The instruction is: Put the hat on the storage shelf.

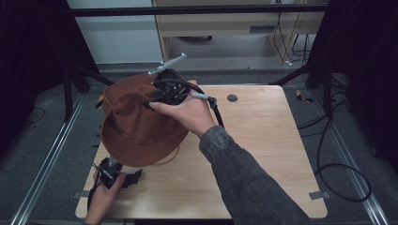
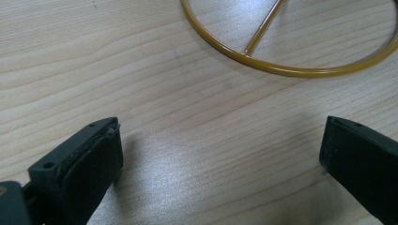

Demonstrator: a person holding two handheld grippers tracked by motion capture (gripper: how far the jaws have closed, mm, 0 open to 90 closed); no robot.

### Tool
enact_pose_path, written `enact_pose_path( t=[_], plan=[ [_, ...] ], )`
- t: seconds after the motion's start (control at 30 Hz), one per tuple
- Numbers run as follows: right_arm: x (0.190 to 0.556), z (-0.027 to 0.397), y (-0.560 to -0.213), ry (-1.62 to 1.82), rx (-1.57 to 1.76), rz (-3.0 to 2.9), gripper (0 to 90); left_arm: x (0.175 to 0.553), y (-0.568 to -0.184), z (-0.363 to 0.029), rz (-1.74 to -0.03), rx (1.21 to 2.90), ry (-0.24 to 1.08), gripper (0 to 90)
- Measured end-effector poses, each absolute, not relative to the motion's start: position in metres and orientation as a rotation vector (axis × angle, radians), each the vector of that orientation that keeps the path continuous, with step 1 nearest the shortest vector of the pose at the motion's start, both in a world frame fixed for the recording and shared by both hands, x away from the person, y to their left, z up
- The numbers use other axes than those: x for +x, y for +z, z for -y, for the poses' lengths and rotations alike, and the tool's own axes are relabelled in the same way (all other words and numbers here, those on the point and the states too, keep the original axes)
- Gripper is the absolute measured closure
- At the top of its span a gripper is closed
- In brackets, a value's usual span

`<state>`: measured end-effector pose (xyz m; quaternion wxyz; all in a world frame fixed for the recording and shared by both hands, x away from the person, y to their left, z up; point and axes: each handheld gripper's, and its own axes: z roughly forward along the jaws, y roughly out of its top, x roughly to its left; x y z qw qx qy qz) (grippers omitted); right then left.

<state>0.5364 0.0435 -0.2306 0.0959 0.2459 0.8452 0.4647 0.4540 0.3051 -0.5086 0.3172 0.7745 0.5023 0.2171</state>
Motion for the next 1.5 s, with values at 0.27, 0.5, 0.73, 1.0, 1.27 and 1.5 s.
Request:
enact_pose_path(
  t=[0.27,0.5,0.73,1.0,1.27,1.5],
  plan=[
    [0.532,-0.031,-0.231,1.375,0.736,-2.494,45.8,0.454,-0.509,-0.305,-1.322,2.038,0.571,0.0],
    [0.531,-0.022,-0.232,1.377,0.754,-2.474,40.2,0.454,-0.508,-0.305,-1.321,2.041,0.569,0.0],
    [0.531,-0.015,-0.231,1.37,0.788,-2.45,32.0,0.454,-0.508,-0.305,-1.321,2.041,0.569,0.0],
    [0.53,-0.011,-0.233,1.34,0.832,-2.44,14.9,0.454,-0.508,-0.305,-1.322,2.04,0.57,0.0],
    [0.527,0.005,-0.236,1.334,0.857,-2.403,7.8,0.454,-0.508,-0.305,-1.322,2.041,0.57,0.0],
    [0.52,0.032,-0.238,1.371,0.869,-2.363,7.5,0.454,-0.508,-0.305,-1.322,2.04,0.57,0.0]
  ],
)
